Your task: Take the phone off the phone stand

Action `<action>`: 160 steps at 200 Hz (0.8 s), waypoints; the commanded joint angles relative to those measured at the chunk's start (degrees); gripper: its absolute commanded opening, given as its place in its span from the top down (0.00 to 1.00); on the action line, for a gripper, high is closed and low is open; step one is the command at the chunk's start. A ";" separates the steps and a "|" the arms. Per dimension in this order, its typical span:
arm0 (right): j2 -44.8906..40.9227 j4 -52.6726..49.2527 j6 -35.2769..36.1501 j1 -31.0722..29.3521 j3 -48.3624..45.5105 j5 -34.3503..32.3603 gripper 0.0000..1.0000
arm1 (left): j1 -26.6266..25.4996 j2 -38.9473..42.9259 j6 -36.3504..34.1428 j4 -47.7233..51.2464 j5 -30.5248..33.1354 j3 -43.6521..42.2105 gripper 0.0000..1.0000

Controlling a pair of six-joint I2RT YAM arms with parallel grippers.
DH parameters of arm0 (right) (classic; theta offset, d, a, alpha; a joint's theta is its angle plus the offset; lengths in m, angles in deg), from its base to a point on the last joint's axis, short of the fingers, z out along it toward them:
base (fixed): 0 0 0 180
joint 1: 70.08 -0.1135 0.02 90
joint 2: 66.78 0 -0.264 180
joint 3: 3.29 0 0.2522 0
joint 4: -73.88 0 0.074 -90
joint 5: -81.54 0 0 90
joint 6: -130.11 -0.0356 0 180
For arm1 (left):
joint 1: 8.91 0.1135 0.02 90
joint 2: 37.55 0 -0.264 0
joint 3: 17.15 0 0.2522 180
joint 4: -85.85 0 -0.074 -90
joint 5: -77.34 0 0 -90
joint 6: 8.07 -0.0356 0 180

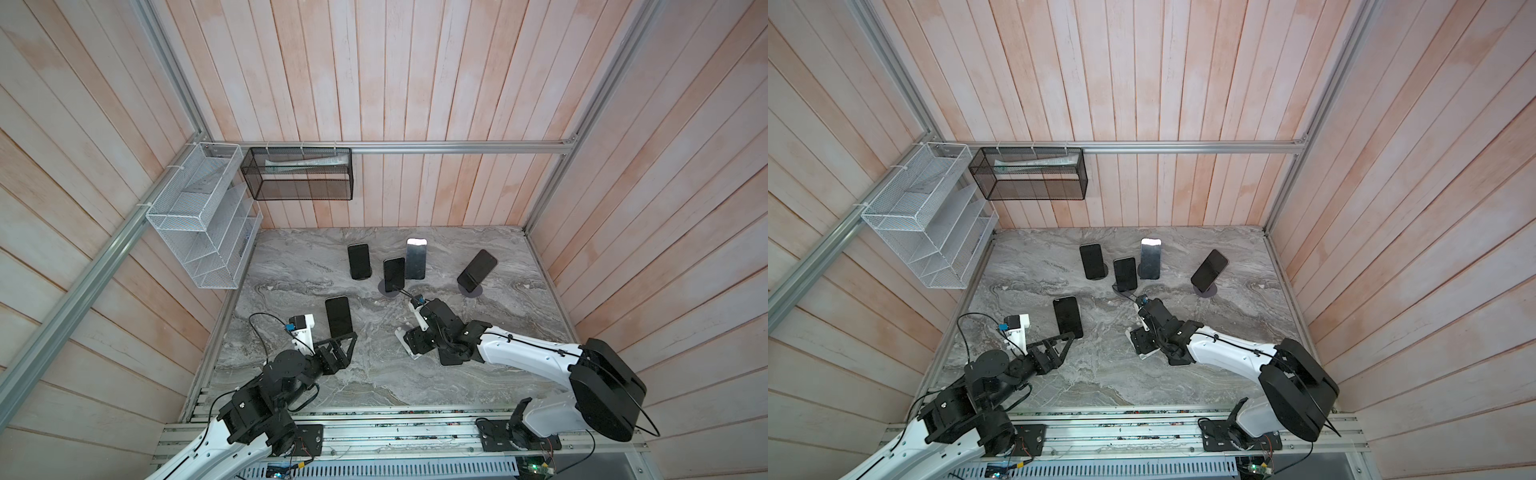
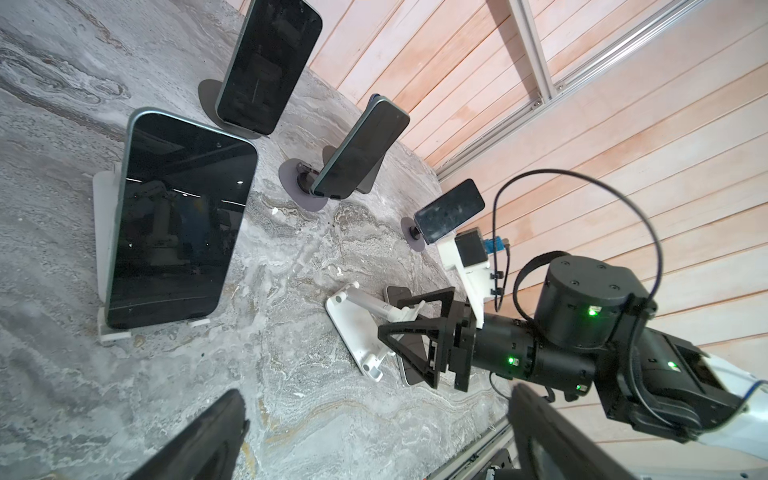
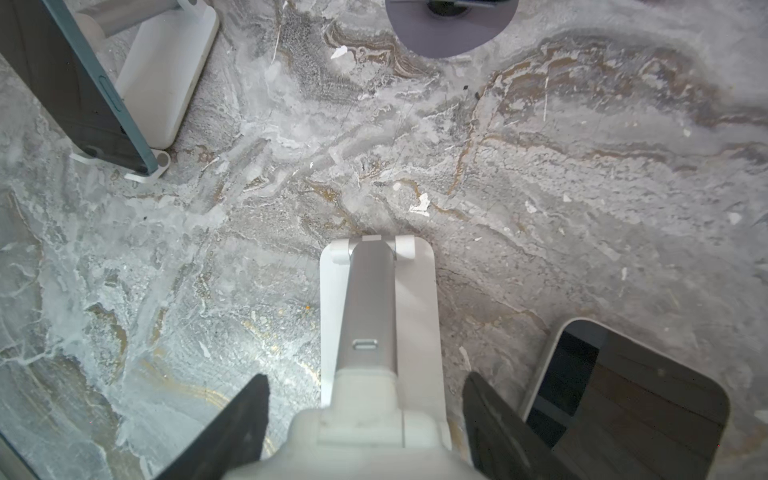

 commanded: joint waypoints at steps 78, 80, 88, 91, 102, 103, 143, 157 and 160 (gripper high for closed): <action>-15.39 -0.55 -4.19 -1.02 -1.26 -20.23 0.52 | 0.04 -2.78 -0.94 -1.02 0.27 2.96 0.00; -15.70 -1.12 -4.50 -0.95 -1.00 -21.20 0.52 | 0.07 -2.80 -1.02 -0.93 0.33 2.97 0.00; -16.75 -3.12 -5.25 -0.11 0.08 -24.22 0.53 | 0.08 -2.73 -1.08 -0.84 0.59 3.06 0.00; -17.06 -3.66 -5.28 0.41 0.47 -25.02 0.53 | 0.07 -2.77 -1.08 -0.84 0.70 3.06 0.00; -17.97 -4.45 -5.28 2.84 1.43 -27.00 0.53 | 0.08 -2.71 -1.16 -0.76 1.19 3.06 0.00; -18.00 -4.46 -5.28 3.14 1.51 -27.06 0.53 | 0.08 -2.70 -1.16 -0.75 1.22 3.06 0.00; -15.22 -3.20 -3.63 11.81 9.22 -24.06 0.54 | 0.07 -3.08 -2.03 0.95 2.65 5.65 0.00; -12.63 -2.65 -2.14 13.29 12.66 -24.05 0.54 | 0.04 -2.90 -2.09 2.78 3.03 6.88 0.00; -12.03 -2.29 -1.78 13.79 13.47 -23.77 0.54 | 0.01 -2.69 -2.00 3.11 3.09 7.00 0.00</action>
